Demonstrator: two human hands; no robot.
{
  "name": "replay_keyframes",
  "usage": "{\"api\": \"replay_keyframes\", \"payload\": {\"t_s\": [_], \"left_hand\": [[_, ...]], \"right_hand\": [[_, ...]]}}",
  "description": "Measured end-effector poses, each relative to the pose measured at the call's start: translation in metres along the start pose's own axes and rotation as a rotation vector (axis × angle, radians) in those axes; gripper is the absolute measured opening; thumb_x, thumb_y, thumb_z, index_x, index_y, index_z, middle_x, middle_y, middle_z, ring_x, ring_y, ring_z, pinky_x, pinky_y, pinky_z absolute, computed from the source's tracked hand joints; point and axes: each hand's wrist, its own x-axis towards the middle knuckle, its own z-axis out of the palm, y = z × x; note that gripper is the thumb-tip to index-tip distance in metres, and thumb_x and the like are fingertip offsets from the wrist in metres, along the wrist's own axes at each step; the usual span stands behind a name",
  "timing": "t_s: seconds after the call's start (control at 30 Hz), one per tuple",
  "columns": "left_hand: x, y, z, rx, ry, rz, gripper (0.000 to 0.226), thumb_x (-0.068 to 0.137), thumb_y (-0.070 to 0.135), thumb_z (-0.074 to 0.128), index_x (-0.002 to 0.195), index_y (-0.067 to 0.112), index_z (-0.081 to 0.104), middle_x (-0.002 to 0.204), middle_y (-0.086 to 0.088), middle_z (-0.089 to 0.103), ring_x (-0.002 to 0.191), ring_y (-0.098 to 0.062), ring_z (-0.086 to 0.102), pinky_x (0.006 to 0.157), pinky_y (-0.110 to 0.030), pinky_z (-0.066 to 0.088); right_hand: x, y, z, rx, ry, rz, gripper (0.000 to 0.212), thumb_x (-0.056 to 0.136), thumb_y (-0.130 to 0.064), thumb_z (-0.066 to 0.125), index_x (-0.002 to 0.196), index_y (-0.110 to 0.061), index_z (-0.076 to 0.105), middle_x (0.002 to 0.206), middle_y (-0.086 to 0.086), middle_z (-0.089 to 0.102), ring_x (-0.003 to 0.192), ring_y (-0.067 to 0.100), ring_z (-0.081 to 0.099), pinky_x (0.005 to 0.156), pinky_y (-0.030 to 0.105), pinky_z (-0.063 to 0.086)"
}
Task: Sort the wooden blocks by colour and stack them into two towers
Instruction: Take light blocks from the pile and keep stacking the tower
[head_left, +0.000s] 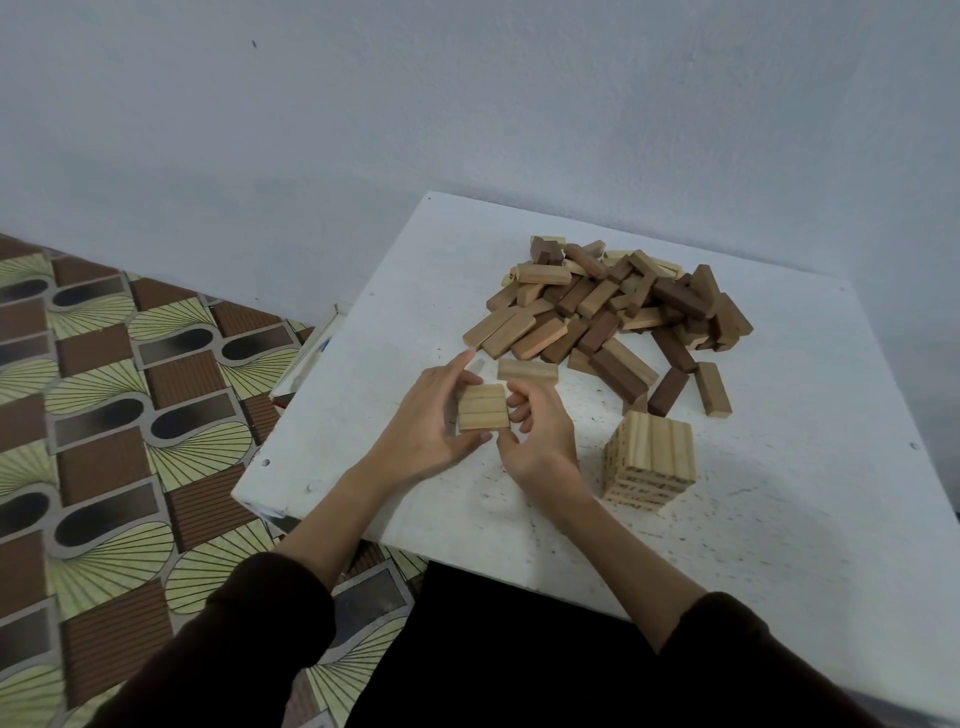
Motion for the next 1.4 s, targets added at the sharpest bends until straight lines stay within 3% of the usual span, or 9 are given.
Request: {"api": "replay_keyframes", "payload": {"t_s": [0.23, 0.47, 0.63, 0.7, 0.87, 1.0, 1.07, 1.27, 1.4], "left_hand": [[-0.001, 0.002, 0.0, -0.043, 0.015, -0.028, 0.087, 0.072, 0.05, 0.067, 0.145, 0.02, 0.03, 0.118, 0.008, 0.053, 0.113, 0.001, 0.043, 0.093, -0.005, 0.032], [-0.002, 0.003, -0.001, -0.09, 0.013, -0.089, 0.083, 0.077, 0.028, 0.078, 0.145, 0.021, 0.03, 0.116, 0.006, 0.053, 0.111, 0.003, 0.042, 0.087, 0.0, 0.029], [0.0, 0.012, -0.007, -0.171, 0.059, -0.151, 0.087, 0.073, 0.025, 0.082, 0.143, 0.023, 0.031, 0.111, 0.009, 0.055, 0.105, 0.001, 0.052, 0.088, -0.007, 0.038], [0.005, 0.021, -0.014, -0.175, 0.093, -0.154, 0.087, 0.07, 0.02, 0.084, 0.141, 0.022, 0.033, 0.104, 0.012, 0.057, 0.098, 0.007, 0.053, 0.086, -0.007, 0.04], [0.022, 0.052, -0.036, -0.162, 0.116, -0.014, 0.087, 0.069, 0.008, 0.082, 0.141, 0.017, 0.034, 0.103, 0.008, 0.057, 0.095, 0.006, 0.055, 0.087, -0.007, 0.041], [0.037, 0.091, -0.038, -0.193, 0.043, 0.049, 0.088, 0.069, 0.007, 0.082, 0.141, 0.023, 0.033, 0.108, 0.009, 0.056, 0.095, 0.008, 0.056, 0.086, -0.008, 0.044], [0.043, 0.108, -0.03, -0.235, -0.001, 0.062, 0.087, 0.069, 0.004, 0.081, 0.14, 0.023, 0.034, 0.106, 0.012, 0.055, 0.092, 0.011, 0.057, 0.081, -0.007, 0.044], [0.047, 0.135, 0.011, -0.238, -0.157, 0.131, 0.089, 0.07, 0.021, 0.083, 0.143, 0.027, 0.031, 0.109, 0.017, 0.057, 0.105, 0.004, 0.055, 0.091, -0.015, 0.044], [0.041, 0.136, 0.033, -0.231, -0.25, 0.14, 0.09, 0.071, 0.019, 0.082, 0.144, 0.023, 0.03, 0.104, 0.029, 0.054, 0.106, 0.013, 0.049, 0.093, -0.008, 0.038]], "right_hand": [[0.001, 0.001, 0.002, -0.032, 0.014, -0.002, 0.047, 0.078, 0.007, 0.062, 0.12, -0.013, 0.054, 0.103, 0.001, 0.049, 0.081, 0.005, 0.043, 0.07, 0.005, 0.038], [0.002, -0.003, 0.0, -0.063, -0.024, 0.047, 0.049, 0.082, 0.004, 0.06, 0.126, -0.015, 0.05, 0.11, -0.002, 0.046, 0.082, 0.002, 0.042, 0.068, 0.002, 0.037], [0.001, -0.013, 0.002, -0.169, -0.075, 0.052, 0.049, 0.087, 0.002, 0.052, 0.131, -0.014, 0.041, 0.127, 0.001, 0.04, 0.109, 0.013, 0.043, 0.094, 0.024, 0.041], [0.002, -0.026, -0.002, -0.173, -0.053, -0.005, 0.048, 0.087, 0.005, 0.051, 0.132, -0.011, 0.041, 0.129, 0.003, 0.04, 0.114, 0.016, 0.045, 0.097, 0.031, 0.044], [0.018, -0.065, -0.042, -0.299, -0.109, -0.273, 0.05, 0.081, 0.007, 0.052, 0.129, -0.006, 0.046, 0.129, 0.008, 0.042, 0.119, 0.022, 0.041, 0.097, 0.033, 0.04], [0.021, -0.086, -0.099, -0.273, -0.243, -0.284, 0.051, 0.082, -0.008, 0.066, 0.129, -0.01, 0.047, 0.121, -0.003, 0.047, 0.114, 0.01, 0.042, 0.095, 0.021, 0.035], [0.019, -0.082, -0.126, -0.28, -0.273, -0.253, 0.057, 0.08, -0.016, 0.07, 0.131, -0.014, 0.046, 0.126, -0.003, 0.049, 0.116, 0.01, 0.046, 0.098, 0.025, 0.04], [-0.003, -0.045, -0.175, -0.286, -0.228, -0.211, 0.059, 0.076, -0.012, 0.076, 0.129, -0.016, 0.049, 0.118, -0.005, 0.055, 0.099, 0.005, 0.055, 0.085, 0.018, 0.049], [-0.024, -0.021, -0.182, -0.318, -0.176, -0.211, 0.063, 0.074, -0.008, 0.077, 0.129, -0.011, 0.048, 0.113, -0.006, 0.054, 0.097, 0.005, 0.051, 0.081, 0.001, 0.036]]}}
